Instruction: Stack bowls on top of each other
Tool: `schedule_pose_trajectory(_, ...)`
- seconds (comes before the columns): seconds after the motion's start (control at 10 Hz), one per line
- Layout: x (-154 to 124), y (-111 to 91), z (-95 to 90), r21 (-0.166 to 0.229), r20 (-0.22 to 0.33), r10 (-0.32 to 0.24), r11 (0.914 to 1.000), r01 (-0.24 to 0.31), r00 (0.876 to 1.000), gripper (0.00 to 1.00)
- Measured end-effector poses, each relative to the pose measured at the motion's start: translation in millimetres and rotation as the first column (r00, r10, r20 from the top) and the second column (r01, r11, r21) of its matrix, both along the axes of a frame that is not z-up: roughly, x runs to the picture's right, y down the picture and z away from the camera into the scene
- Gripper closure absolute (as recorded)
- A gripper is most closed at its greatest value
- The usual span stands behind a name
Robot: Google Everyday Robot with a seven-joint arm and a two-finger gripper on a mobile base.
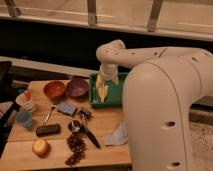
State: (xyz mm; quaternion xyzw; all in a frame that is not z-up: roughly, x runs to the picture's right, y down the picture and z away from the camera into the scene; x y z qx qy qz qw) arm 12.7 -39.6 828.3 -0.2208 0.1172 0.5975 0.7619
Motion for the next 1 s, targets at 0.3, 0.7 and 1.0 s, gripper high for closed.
schedule_pose_trajectory(0.3,-67,-26,2.5,0.056,0.106,-0.057,0.9972,0.051,0.993,0.28)
schedule_pose_trajectory(0.7,-163,-39,-6.8,0.102,0.275,-0.128,0.9894,0.103,0.953,0.28)
schedule_pose_trajectory(1.0,-225,-11,-28.7,0.093,0.404,-0.187,0.9822,0.163,0.895,0.28)
